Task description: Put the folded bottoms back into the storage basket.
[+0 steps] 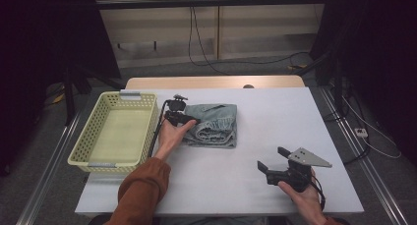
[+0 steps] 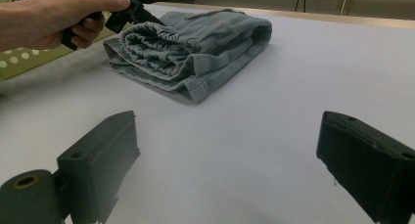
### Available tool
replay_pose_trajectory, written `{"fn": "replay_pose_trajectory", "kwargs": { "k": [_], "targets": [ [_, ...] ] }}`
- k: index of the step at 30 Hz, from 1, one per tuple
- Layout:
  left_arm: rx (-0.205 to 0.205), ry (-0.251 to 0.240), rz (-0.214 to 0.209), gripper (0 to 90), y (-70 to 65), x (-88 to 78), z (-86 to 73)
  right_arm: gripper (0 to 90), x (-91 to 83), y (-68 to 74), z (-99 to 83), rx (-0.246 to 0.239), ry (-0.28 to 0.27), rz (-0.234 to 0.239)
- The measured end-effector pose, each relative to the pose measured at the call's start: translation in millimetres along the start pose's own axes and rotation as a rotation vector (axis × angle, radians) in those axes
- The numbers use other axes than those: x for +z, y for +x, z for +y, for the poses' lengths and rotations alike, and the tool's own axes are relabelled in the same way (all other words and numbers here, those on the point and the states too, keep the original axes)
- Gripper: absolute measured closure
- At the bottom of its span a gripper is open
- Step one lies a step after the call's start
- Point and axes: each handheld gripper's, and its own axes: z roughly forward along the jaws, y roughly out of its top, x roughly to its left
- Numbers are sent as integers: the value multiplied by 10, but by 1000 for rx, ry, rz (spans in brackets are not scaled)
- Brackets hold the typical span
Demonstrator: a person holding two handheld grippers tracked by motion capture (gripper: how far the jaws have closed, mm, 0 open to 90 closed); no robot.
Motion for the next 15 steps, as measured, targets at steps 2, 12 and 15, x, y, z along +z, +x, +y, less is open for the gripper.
{"fn": "replay_pose_trajectory", "kwargs": {
  "k": [2, 12, 15],
  "targets": [
    [-9, 13, -12, 218, -14, -16, -1, 82, -1, 5, 2, -3, 0, -2],
    [-13, 5, -108, 478, -40, -58, -68, 83, 7, 7, 2, -10, 3, -2],
    [-17, 6, -140, 567, -58, -52, -80, 84, 9, 4, 2, -9, 6, -1]
  ]
}}
